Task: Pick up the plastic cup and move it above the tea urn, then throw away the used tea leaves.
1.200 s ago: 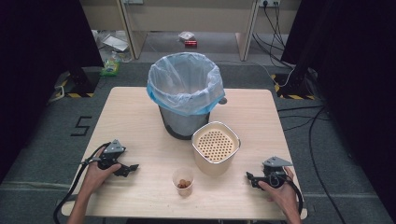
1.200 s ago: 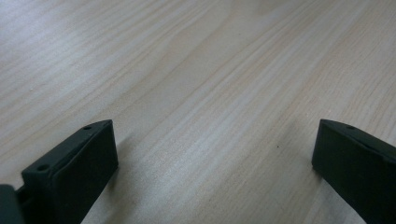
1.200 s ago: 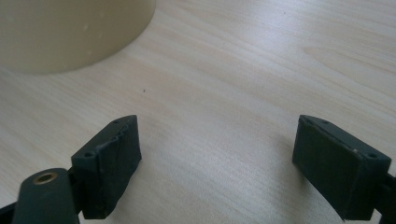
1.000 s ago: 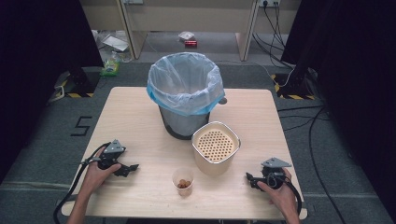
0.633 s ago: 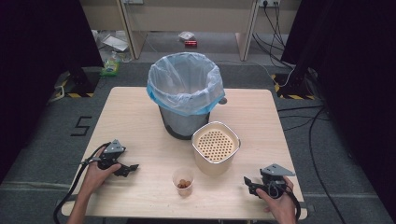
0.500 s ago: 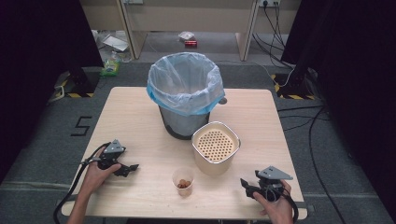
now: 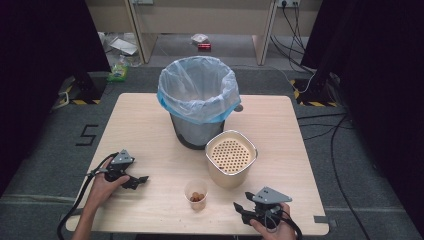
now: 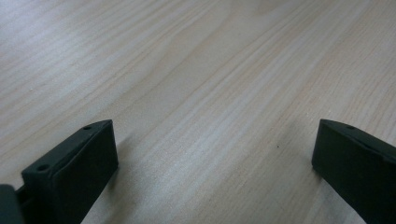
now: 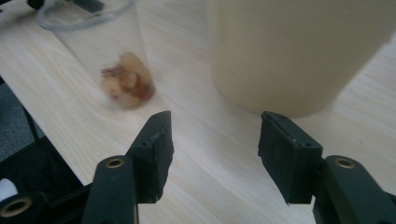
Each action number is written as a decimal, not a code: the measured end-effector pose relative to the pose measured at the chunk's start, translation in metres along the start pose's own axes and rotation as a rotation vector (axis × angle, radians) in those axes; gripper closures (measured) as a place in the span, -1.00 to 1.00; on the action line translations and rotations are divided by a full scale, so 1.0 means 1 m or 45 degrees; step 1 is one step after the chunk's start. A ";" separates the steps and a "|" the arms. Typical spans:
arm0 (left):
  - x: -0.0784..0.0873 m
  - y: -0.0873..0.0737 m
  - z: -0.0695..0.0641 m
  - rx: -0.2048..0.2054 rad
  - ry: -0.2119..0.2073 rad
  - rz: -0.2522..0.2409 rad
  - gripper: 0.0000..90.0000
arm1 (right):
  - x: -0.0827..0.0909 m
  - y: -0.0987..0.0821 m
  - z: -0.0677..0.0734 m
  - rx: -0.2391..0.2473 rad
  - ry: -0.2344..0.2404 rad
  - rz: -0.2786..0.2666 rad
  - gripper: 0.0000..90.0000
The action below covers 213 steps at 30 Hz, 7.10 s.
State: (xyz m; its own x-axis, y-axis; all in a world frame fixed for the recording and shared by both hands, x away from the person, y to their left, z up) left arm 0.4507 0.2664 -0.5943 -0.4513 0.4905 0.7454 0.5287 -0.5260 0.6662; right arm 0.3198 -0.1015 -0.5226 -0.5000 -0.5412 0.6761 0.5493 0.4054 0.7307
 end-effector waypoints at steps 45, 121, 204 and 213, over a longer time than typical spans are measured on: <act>0.000 0.000 0.000 0.000 0.000 0.000 -1.00 | -0.058 0.043 0.049 0.189 0.172 0.100 0.74; 0.000 0.000 0.000 0.000 0.000 0.000 -1.00 | 0.062 0.072 -0.186 -0.044 -0.540 -0.087 0.94; 0.000 0.000 0.000 0.000 0.002 0.002 -1.00 | 0.016 0.188 -0.056 1.368 -1.397 -0.632 0.95; 0.000 0.000 0.001 0.000 0.005 0.001 -1.00 | 0.015 0.187 -0.056 1.438 -1.424 -0.615 0.95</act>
State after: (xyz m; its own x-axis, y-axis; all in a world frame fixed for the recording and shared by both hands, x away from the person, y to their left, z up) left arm 0.4516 0.2664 -0.5943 -0.4538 0.4875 0.7459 0.5292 -0.5261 0.6658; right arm 0.4528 -0.0754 -0.3810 -0.9445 -0.2087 -0.2537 -0.2701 0.9330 0.2377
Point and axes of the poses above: each handheld gripper's, and its own axes: x roughly backward along the jaws, y roughly out of its top, z roughly to its left, the point moved 10 cm from there along -x, roughly forward along the jaws, and after that the axes turned 5 degrees about z, right-handed, at the moved point
